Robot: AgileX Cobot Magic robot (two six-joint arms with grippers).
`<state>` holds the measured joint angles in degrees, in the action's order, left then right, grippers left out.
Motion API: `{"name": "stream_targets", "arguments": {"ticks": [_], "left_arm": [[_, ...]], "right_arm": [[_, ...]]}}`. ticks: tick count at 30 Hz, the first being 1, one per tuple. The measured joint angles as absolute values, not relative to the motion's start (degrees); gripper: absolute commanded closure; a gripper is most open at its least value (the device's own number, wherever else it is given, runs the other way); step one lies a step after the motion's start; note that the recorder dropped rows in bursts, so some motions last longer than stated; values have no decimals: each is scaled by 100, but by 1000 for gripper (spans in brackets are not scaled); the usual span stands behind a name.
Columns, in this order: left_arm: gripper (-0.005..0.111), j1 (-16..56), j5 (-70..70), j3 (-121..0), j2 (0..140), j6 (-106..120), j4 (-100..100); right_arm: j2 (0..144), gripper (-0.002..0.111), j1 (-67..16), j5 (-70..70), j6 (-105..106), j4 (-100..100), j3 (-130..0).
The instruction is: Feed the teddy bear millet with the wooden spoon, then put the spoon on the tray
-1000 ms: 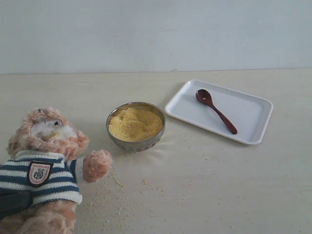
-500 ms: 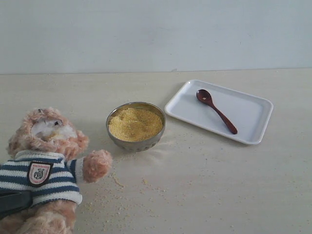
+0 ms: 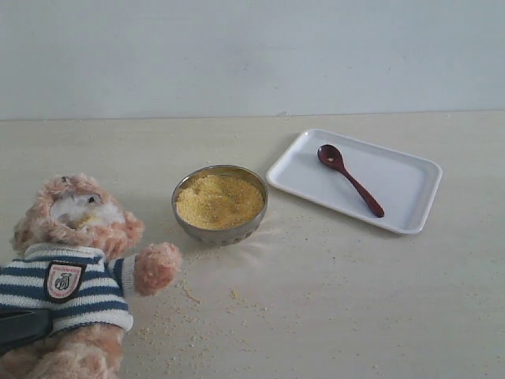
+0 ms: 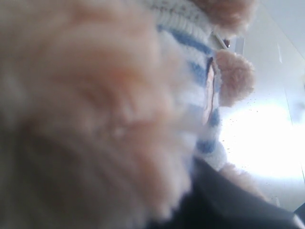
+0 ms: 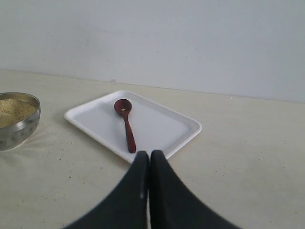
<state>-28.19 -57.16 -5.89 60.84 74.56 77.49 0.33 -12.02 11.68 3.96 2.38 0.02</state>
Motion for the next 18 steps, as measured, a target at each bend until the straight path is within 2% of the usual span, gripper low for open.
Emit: {"name": "stream_targets", "arguments": {"ticks": [18], "left_arm": [[102, -2819, -5756, -589, 6084, 8098, 8437]], "right_arm": [[33, 108, -1202, 1168, 404, 238, 2]]}}
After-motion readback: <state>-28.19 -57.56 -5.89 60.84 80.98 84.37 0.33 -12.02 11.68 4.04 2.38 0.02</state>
